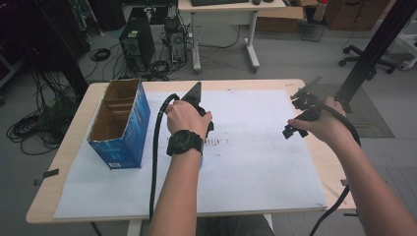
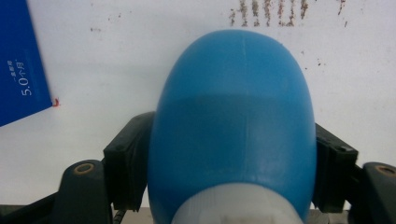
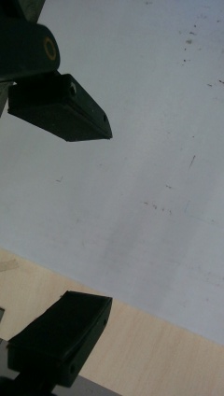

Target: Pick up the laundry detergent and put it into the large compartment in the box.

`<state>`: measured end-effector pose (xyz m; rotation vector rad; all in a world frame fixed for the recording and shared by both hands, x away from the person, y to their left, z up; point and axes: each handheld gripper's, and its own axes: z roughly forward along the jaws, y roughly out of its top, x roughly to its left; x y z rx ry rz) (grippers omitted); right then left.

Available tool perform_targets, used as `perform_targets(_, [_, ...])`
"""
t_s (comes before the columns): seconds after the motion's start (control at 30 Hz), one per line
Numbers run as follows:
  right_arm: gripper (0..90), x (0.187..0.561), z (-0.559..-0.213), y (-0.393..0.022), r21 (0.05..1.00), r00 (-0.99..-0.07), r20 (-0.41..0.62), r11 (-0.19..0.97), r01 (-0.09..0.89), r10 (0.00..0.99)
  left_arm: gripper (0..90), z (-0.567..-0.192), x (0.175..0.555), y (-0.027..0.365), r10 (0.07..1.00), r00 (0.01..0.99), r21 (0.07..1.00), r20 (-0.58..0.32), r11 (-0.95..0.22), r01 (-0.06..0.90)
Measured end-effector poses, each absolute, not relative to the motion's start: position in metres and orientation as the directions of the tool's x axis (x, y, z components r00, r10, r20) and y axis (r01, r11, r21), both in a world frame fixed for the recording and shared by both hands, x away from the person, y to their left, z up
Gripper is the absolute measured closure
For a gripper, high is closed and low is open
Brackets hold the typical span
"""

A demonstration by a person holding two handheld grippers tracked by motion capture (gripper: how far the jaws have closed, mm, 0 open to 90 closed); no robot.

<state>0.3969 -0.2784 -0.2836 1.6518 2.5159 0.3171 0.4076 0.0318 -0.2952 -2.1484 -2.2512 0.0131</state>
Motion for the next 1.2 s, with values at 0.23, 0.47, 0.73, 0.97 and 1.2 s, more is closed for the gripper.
perform_targets(0.23, [16.2,0.3978,-0.2858,-0.2799,0.233,-0.398,0.018,0.384,0.894,0.917,36.7,-0.2958,0.4092,0.0313,0.999,-0.042,-0.026,0.022,0.043,0.999])
perform_targets(0.47, [16.2,0.3980,-0.2873,-0.2794,0.232,-0.403,0.018,0.388,0.892,0.915,37.1,-0.2958,0.4099,0.0308,0.999,-0.037,-0.029,0.027,0.038,0.999])
perform_targets(0.73, [16.2,0.3981,-0.2858,-0.2794,0.235,-0.405,0.015,0.391,0.890,0.914,37.4,-0.2949,0.4103,0.0307,0.999,-0.027,-0.028,0.026,0.028,0.999])
perform_targets(0.97, [16.2,0.3983,-0.2857,-0.2791,0.235,-0.405,0.014,0.390,0.890,0.914,37.5,-0.2946,0.4107,0.0311,0.999,-0.025,-0.030,0.023,0.026,0.999])
perform_targets(1.2, [16.2,0.3986,-0.2864,-0.2803,0.233,-0.403,0.013,0.389,0.891,0.915,37.6,-0.2921,0.4117,0.0308,0.999,-0.016,-0.039,0.032,0.017,0.999])
